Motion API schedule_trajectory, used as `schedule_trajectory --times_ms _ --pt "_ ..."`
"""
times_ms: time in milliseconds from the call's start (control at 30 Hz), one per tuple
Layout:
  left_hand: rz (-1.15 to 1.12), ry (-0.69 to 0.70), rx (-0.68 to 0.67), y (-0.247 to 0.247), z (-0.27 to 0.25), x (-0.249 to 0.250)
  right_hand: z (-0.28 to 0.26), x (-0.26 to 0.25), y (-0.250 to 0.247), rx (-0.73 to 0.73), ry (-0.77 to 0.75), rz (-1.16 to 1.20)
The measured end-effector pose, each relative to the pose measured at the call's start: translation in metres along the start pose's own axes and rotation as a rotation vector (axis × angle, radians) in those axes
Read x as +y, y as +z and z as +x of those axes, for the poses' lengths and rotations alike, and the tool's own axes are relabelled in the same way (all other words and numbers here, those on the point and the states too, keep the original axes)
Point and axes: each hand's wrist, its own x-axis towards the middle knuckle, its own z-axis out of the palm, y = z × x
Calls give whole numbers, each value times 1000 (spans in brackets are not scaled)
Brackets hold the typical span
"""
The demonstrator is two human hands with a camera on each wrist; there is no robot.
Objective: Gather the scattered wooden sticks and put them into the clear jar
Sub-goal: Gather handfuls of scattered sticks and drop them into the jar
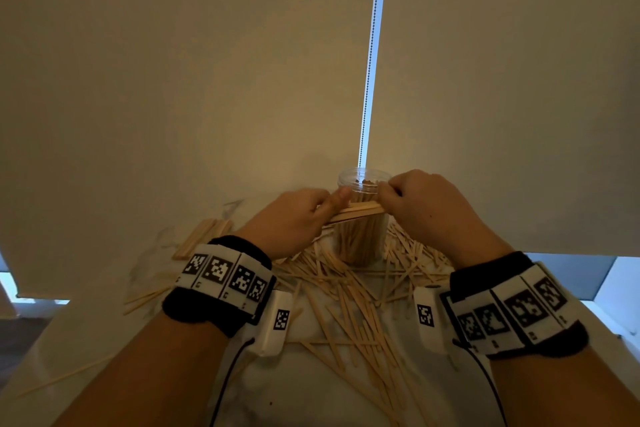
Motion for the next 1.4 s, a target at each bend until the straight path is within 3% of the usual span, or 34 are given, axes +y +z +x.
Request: schedule_trajectory --times_ms 167,333,467,567,667,767,867,1133,1267,1400 --pt "56 -31 -7 9 1 4 -2 -14 17 -36 -80 -99" --pt "0 -63 60 5 4 0 -1 -15 29 -2 -56 -158" --pt "-114 -139 281 -11 1 -6 6 1 17 -10 25 -159" --pt "-338 -264 457 -20 4 -22 7 12 3 11 65 -182" --pt "-664 -456 377 -19 8 -21 7 13 -3 7 98 -186" --pt "-946 -480 252 -11 5 2 6 1 7 -28 60 -184" --pt "-951 -449 163 -1 2 16 3 -15 21 -9 34 -110" --pt "-929 -465 118 1 -1 12 -1 -30 36 19 -4 57" --pt "-946 -537 -11 0 0 10 -3 -29 36 159 -2 27" --pt "-850 -416 90 9 3 5 -4 -28 35 220 -11 -30"
